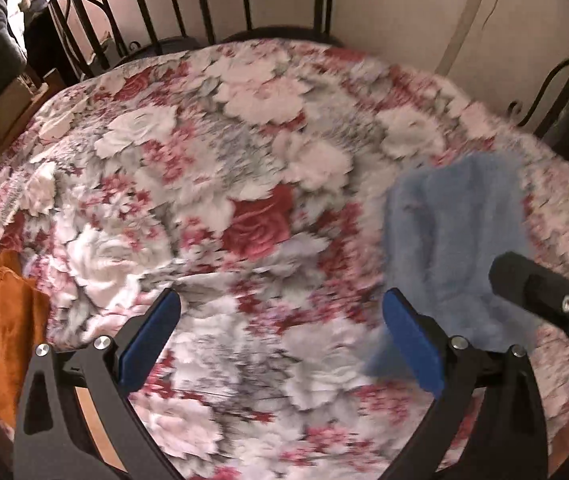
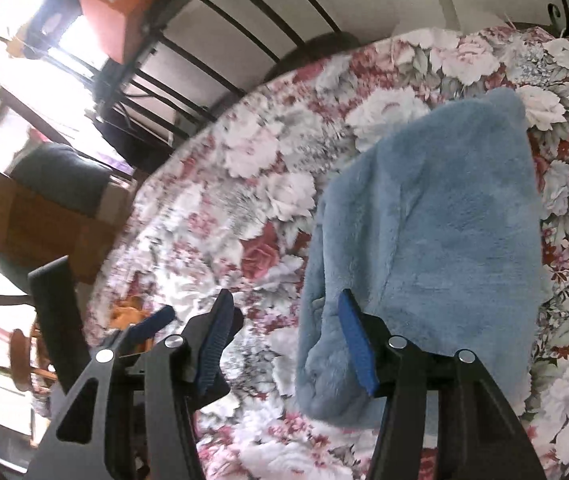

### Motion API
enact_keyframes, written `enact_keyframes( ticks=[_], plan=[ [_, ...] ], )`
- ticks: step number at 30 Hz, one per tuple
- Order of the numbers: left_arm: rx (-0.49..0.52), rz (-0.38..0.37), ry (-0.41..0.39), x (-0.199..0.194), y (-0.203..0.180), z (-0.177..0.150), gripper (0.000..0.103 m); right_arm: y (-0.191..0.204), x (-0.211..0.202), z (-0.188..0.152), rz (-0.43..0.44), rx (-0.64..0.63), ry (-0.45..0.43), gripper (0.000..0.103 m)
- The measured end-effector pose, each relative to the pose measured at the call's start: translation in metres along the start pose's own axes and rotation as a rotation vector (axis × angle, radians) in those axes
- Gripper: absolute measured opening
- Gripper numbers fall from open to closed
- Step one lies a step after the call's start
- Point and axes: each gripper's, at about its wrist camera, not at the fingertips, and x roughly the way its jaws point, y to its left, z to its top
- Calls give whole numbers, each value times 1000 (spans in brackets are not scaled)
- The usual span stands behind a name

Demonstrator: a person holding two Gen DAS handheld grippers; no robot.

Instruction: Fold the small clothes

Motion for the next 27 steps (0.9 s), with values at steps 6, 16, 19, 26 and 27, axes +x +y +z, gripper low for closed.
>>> enact_keyframes(
  ticks=[6,16,19,26,27],
  plan=[
    [138,-22,6,4,-59,-13,98,-24,-41,4,-200,-25,-109,51],
    [67,123,142,78,-44,-27,99,-64,-17,32,-395,-6,-132,16],
    [51,88,158,85,-38,-23,99,-70,15,38,-482,-35,-78,14],
    [70,72,201,111,-41,-20,99,-111,53,36,-562,-31,15,14],
    [73,76,203,112,-41,-19,99,-110,52,37,-563,-36,21,14]
  ],
)
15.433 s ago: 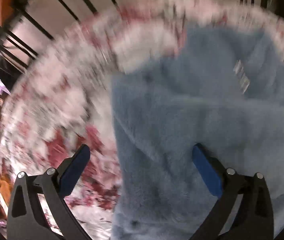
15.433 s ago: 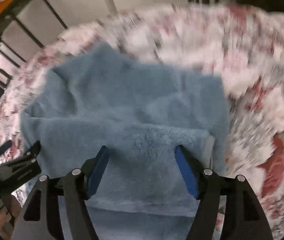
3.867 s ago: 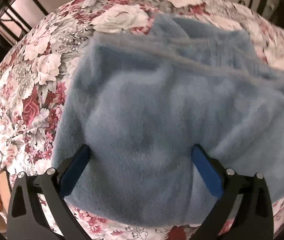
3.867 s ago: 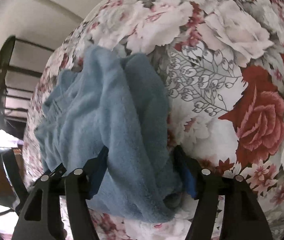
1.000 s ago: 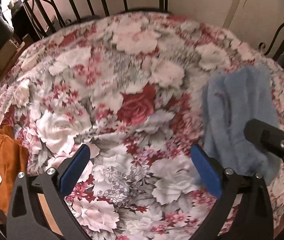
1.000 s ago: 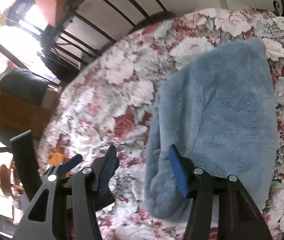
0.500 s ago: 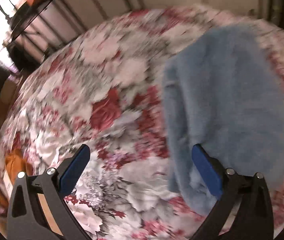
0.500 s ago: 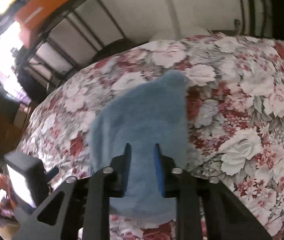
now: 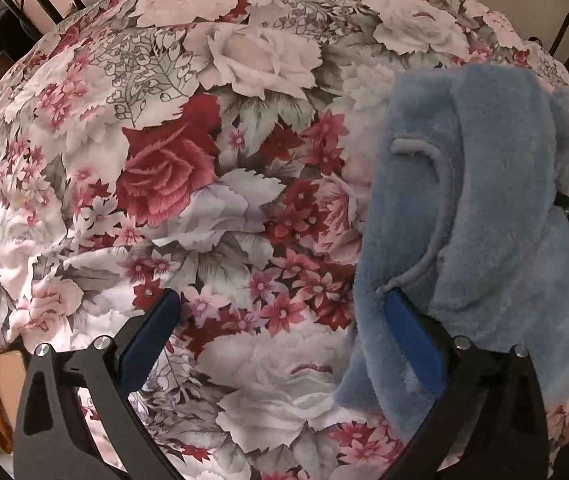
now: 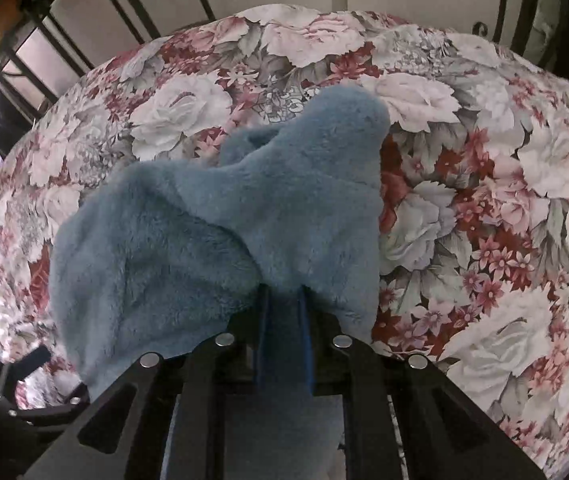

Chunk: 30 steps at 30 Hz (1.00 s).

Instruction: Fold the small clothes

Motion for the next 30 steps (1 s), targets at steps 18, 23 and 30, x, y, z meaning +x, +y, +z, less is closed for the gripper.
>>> enact_keyframes(
  ticks=[18,23,30],
  plan=[
    [-112,-30,-152,-79,-8,35,99,7,-108,-58,134,-114,-40,29],
    [-107,18,-115,-53,-21,35,99,15,-96,-76,153,-176,13,30],
    [-21,93,-104,-16,-36,32,99,16,-38,-90,99,-219,93,54]
  ],
)
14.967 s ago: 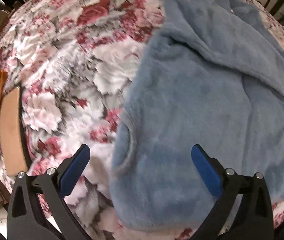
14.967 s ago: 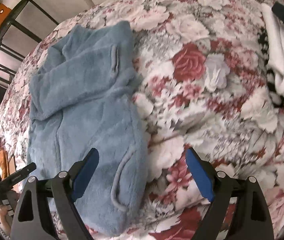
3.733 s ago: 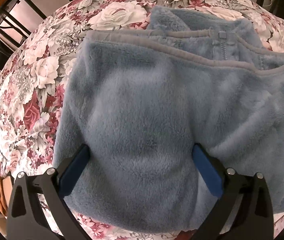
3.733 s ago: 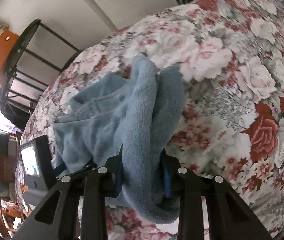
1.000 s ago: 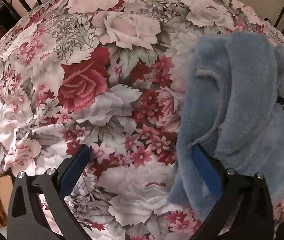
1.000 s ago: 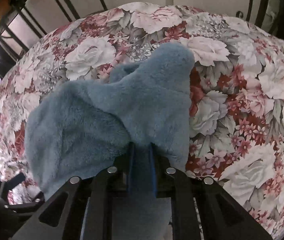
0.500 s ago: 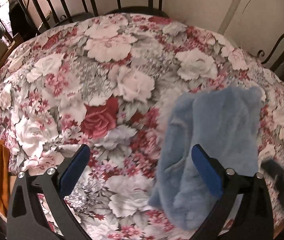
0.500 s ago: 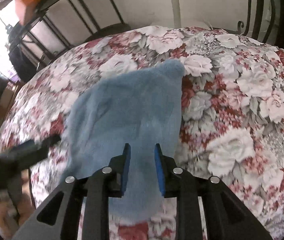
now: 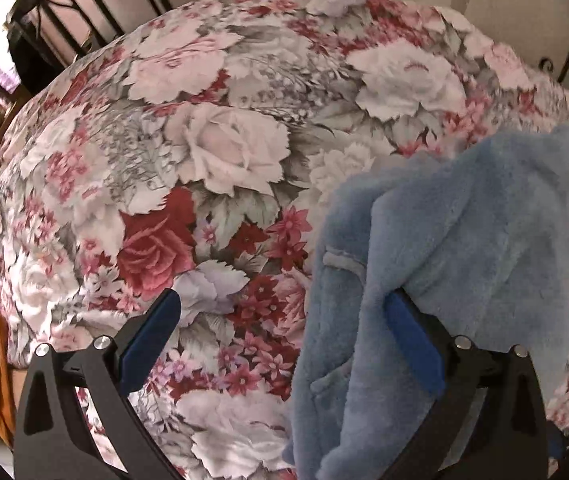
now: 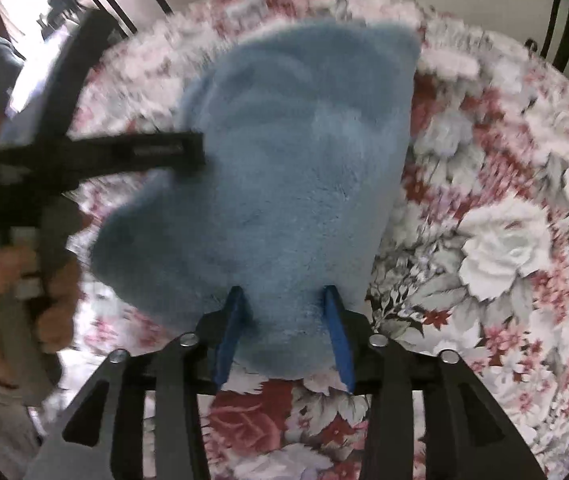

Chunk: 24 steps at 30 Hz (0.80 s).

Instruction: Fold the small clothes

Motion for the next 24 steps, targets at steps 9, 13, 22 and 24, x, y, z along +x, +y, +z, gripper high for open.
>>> enact_keyframes(
  ticks=[9,13,22,24],
  plan=[
    [-103,-117,86,28,18,5,99,-16,28,3,111,136,76,78],
    [-122,-125,87,17,22,3,99,-15,16,5,115,149,71,79],
    [-200,-224,96,-42,51,-10,98,-31,-46,13,89,168,-49,80],
    [-190,-247,92,-53,50,-17,98,-42,-52,13,114,221,-63,85]
  ],
)
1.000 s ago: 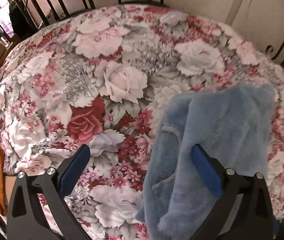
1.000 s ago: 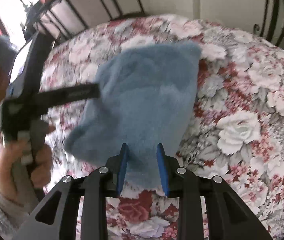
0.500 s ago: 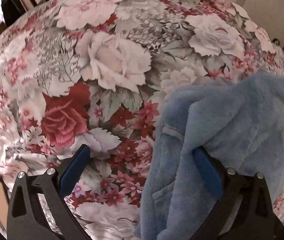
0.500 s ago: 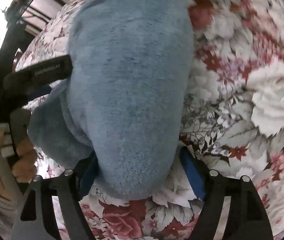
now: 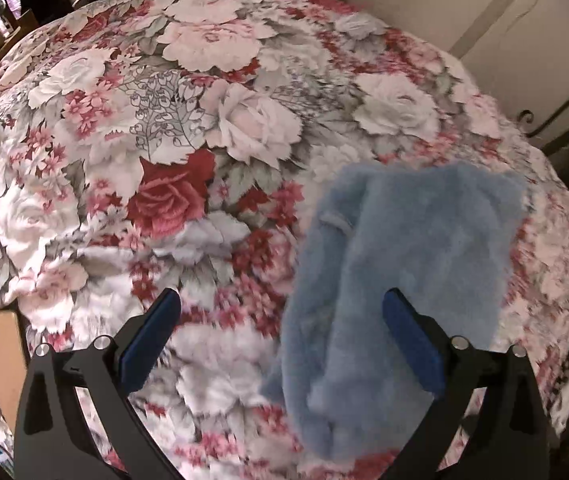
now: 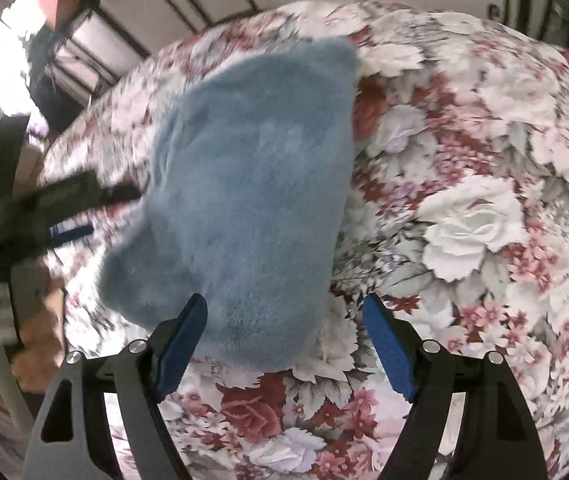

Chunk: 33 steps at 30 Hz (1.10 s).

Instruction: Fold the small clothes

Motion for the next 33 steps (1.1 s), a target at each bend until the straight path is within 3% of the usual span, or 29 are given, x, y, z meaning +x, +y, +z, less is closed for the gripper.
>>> enact_keyframes(
  ticks=[5,13,18,23,33],
  plan=[
    [40,-61,20,-15,-3,-23,98,-34,-2,6,126,197,-9,90],
    [16,-283,91,13,-14,-13,98,-60,20,14,273,383,-18,97],
    [37,-256,134,41,-20,-11,98,-69,36,17,329,424,-10,98],
    [-24,-386,189,58,-14,-8,98,-72,46,27,370,435,-18,98],
    [-22,-511,219,77,-17,-8,98,-62,71,38,357,390,20,98]
  ],
)
